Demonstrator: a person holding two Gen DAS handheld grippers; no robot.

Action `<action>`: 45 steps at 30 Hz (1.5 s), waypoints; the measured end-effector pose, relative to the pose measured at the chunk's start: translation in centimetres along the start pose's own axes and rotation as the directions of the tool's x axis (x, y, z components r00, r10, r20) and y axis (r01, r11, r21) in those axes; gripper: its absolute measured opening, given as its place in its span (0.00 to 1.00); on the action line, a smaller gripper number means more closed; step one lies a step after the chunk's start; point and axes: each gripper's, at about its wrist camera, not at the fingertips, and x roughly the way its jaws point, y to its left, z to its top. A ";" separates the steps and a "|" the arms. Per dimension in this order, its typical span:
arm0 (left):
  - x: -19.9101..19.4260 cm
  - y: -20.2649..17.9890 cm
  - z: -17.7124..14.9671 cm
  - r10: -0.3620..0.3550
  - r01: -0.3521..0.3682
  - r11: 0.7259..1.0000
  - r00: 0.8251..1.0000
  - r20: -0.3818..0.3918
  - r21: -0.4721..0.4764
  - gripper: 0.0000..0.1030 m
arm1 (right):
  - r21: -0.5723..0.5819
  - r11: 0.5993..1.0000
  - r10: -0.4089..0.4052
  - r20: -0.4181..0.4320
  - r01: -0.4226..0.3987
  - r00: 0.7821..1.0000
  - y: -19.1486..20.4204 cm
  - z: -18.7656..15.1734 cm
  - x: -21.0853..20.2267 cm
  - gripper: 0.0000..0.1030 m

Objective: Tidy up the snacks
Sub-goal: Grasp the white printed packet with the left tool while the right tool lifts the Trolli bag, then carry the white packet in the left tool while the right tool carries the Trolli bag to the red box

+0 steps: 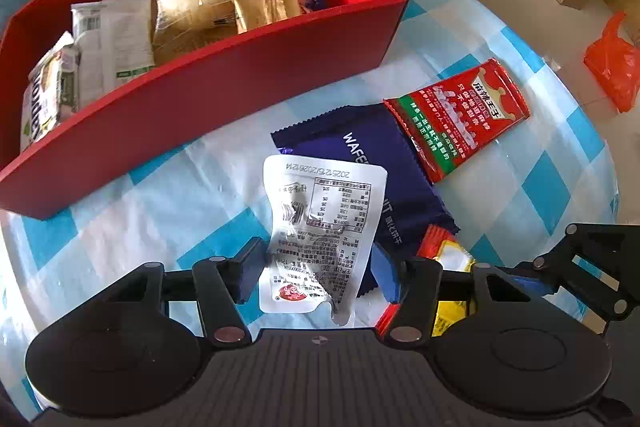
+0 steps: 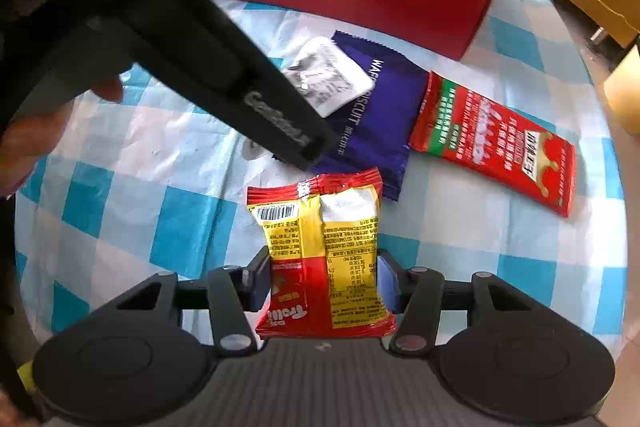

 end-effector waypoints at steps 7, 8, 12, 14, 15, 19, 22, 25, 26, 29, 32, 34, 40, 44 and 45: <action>-1.0 0.4 -0.3 -0.011 0.011 1.000 1.000 0.014 -0.017 0.54 | 0.073 0.997 -0.014 0.027 0.012 1.000 -1.6 -0.4 -1.0 0.46; -0.9 0.5 -0.3 -0.008 0.008 1.000 1.000 0.007 -0.016 0.55 | 0.075 0.997 -0.021 0.024 0.019 0.999 -1.8 -0.4 -0.9 0.46; 0.1 1.0 -0.6 -0.008 0.007 0.999 0.999 -0.033 -0.033 0.69 | 0.075 0.997 -0.012 0.014 0.011 1.000 -1.5 -0.1 -0.2 0.46; 0.1 0.8 -0.8 0.000 -0.001 0.999 0.999 -0.042 -0.038 0.81 | 0.078 0.997 -0.007 0.015 0.006 1.000 -1.5 -0.2 -0.3 0.46; 0.2 0.8 -1.1 0.000 -0.002 0.999 0.999 -0.046 -0.044 0.82 | 0.082 0.997 -0.007 0.015 0.006 1.000 -1.5 0.0 -0.1 0.46; 0.5 0.2 -1.4 0.057 -0.058 0.998 0.998 -0.029 -0.034 0.74 | 0.099 0.995 -0.016 0.019 0.014 1.000 -2.1 -0.1 -0.5 0.46; 0.2 0.0 -1.3 0.072 -0.073 0.997 0.997 -0.010 -0.034 0.61 | 0.104 0.994 -0.017 0.027 0.014 0.999 -2.0 -0.2 -0.8 0.46; -0.2 0.1 -1.4 0.054 -0.054 0.998 0.999 -0.005 -0.038 0.58 | 0.115 0.993 -0.027 0.031 0.023 0.999 -2.3 -0.3 -0.8 0.46; -0.2 0.0 -1.6 0.062 -0.062 0.998 0.998 -0.004 -0.028 0.57 | 0.117 0.993 -0.029 0.033 0.025 0.999 -2.3 -0.2 -1.0 0.46; -0.5 -0.4 -1.9 0.068 -0.068 0.998 0.998 0.003 -0.019 0.55 | 0.120 0.992 -0.030 0.048 0.024 0.998 -2.2 -0.1 -1.3 0.46; -0.9 -0.2 -1.9 0.051 -0.051 0.998 0.999 0.009 -0.035 0.54 | 0.124 0.992 -0.030 0.058 0.023 0.998 -2.3 0.1 -1.5 0.46; -1.3 0.1 -2.0 0.047 -0.046 0.998 0.999 0.013 -0.048 0.54 | 0.129 0.991 -0.033 0.066 0.025 0.997 -2.3 0.2 -1.6 0.46; -2.0 0.6 -2.0 0.049 -0.047 0.996 0.998 0.028 -0.073 0.54 | 0.145 0.989 -0.044 0.083 0.032 0.996 -2.7 0.4 -2.0 0.46; -2.3 0.7 -2.1 0.047 -0.044 0.996 0.998 0.036 -0.080 0.54 | 0.150 0.988 -0.044 0.093 0.030 0.995 -2.9 0.6 -2.2 0.46; -2.4 0.7 -2.1 0.046 -0.043 0.996 0.998 0.036 -0.082 0.54 | 0.151 0.988 -0.044 0.095 0.030 0.994 -2.9 0.6 -2.2 0.46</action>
